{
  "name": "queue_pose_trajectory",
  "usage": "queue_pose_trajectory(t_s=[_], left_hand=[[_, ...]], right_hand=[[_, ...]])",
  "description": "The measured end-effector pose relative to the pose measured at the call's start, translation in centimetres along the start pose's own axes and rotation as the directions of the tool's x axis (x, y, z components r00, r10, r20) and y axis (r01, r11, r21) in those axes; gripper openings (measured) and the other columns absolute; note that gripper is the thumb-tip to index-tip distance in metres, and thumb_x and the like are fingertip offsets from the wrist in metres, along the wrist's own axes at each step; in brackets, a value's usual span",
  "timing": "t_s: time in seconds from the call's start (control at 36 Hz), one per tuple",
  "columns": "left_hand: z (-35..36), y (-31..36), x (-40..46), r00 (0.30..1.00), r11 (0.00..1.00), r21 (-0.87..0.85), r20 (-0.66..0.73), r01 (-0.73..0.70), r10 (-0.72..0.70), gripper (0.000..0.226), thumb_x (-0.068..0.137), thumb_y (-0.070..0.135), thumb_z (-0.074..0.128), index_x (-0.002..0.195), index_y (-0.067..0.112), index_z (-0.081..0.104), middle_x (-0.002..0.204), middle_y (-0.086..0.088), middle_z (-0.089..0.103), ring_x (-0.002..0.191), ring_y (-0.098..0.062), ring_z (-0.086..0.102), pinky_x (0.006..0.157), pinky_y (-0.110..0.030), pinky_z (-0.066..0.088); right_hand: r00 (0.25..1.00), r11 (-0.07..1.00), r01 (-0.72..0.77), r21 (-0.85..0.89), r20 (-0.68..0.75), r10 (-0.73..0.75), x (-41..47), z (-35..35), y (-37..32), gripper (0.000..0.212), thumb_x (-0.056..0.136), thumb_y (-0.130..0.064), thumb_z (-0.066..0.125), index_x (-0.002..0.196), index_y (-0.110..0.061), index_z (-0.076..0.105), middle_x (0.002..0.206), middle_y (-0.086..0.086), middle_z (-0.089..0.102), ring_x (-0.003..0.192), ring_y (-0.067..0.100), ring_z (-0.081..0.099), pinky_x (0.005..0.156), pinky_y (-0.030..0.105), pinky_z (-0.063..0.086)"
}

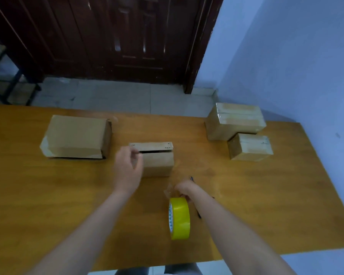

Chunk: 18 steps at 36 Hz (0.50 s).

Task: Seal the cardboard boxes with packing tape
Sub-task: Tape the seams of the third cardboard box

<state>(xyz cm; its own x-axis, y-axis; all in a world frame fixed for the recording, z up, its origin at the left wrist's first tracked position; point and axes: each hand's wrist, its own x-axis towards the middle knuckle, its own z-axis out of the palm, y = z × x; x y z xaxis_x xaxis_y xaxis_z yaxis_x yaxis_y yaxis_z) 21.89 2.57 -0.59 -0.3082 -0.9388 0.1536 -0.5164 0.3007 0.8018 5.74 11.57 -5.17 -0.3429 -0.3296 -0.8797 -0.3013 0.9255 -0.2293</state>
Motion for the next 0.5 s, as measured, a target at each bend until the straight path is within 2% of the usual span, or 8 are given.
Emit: queue_pose_trajectory(t_s=[0.06,0.11,0.19,0.25,0.33,0.39,0.44,0.5], left_hand=[[0.7,-0.6,-1.7,0.965,0.997,-0.012,0.251,-0.078,0.079,0.013,0.096,0.014,0.05,0.084,0.013,0.055,0.078,0.003,0.051,0.072,-0.013,0.048,0.063,-0.027,0.039],[1.6,-1.7,-3.2,0.899,0.994,0.026,0.429,-0.109,0.087,0.016,0.097,0.019,0.049,0.085,0.016,0.059,0.079,0.006,0.055,0.074,-0.008,0.051,0.065,-0.029,0.043],[2.8,-3.1,-5.0,0.851,0.998,0.064,0.525,-0.025,-0.012,0.018,0.097,0.021,0.051,0.081,0.02,0.058,0.076,0.007,0.056,0.072,-0.008,0.051,0.066,-0.033,0.042],[3.3,-3.5,-5.8,0.822,0.992,0.112,0.559,0.053,-0.107,0.018,0.097,0.02,0.051,0.08,0.022,0.057,0.078,0.007,0.057,0.074,-0.011,0.053,0.068,-0.035,0.043],[3.9,-3.7,-6.6,0.783,0.978,0.143,0.586,0.15,-0.206,0.012,0.096,0.021,0.052,0.087,0.018,0.059,0.086,0.001,0.063,0.083,-0.018,0.058,0.075,-0.037,0.045],[4.5,-3.4,-6.8,0.736,0.956,0.18,0.61,0.233,-0.294,0.016,0.097,0.026,0.051,0.098,0.012,0.058,0.098,-0.007,0.064,0.094,-0.025,0.059,0.079,-0.035,0.044],[5.0,-3.4,-6.9,0.661,0.901,0.186,0.624,0.393,-0.417,0.034,0.097,0.036,0.052,0.112,0.005,0.052,0.112,-0.013,0.062,0.107,-0.03,0.056,0.08,-0.03,0.039],[5.1,-2.8,-6.7,0.532,0.761,0.083,0.666,0.644,-0.523,0.067,0.087,0.056,0.058,0.125,0.002,0.048,0.123,-0.011,0.058,0.116,-0.028,0.053,0.088,-0.029,0.038]], right_hand=[[0.999,0.999,-0.001,-0.042,0.049,0.003,0.1,0.6,-0.3,0.019,0.098,-0.019,0.045,0.109,-0.007,0.056,0.089,0.009,0.058,0.075,0.02,0.052,0.083,0.034,0.046],[0.997,0.996,0.007,-0.092,0.073,0.0,0.3,1.0,-0.6,0.029,0.1,-0.024,0.045,0.122,-0.008,0.056,0.111,0.01,0.062,0.087,0.02,0.054,0.081,0.03,0.04],[0.998,0.99,0.039,-0.132,0.05,-0.033,0.3,1.3,-0.7,0.039,0.098,-0.02,0.049,0.133,-0.002,0.049,0.138,0.011,0.05,0.124,0.028,0.048,0.083,0.027,0.034],[0.999,0.997,0.034,-0.076,0.002,-0.034,0.2,1.4,-0.3,0.041,0.093,-0.012,0.054,0.132,0.0,0.049,0.138,0.012,0.049,0.125,0.027,0.047,0.08,0.026,0.032],[0.994,0.999,0.046,-0.029,-0.097,-0.048,0.5,1.9,0.6,0.017,0.095,-0.014,0.052,0.104,-0.003,0.062,0.108,0.011,0.062,0.09,0.018,0.052,0.071,0.025,0.036],[0.987,0.996,0.085,0.039,-0.139,-0.078,0.5,2.2,1.1,0.023,0.095,-0.016,0.053,0.073,-0.012,0.056,0.074,0.003,0.057,0.069,0.015,0.052,0.059,0.024,0.04],[0.981,0.983,0.153,0.102,-0.137,-0.138,0.2,2.5,1.3,0.028,0.096,-0.015,0.052,0.068,-0.016,0.053,0.065,-0.001,0.055,0.065,0.013,0.052,0.063,0.024,0.042],[0.966,0.96,0.236,0.148,-0.141,-0.216,-0.6,2.5,1.5,0.029,0.096,-0.012,0.05,0.068,-0.017,0.053,0.063,-0.001,0.057,0.062,0.011,0.053,0.067,0.025,0.043]])
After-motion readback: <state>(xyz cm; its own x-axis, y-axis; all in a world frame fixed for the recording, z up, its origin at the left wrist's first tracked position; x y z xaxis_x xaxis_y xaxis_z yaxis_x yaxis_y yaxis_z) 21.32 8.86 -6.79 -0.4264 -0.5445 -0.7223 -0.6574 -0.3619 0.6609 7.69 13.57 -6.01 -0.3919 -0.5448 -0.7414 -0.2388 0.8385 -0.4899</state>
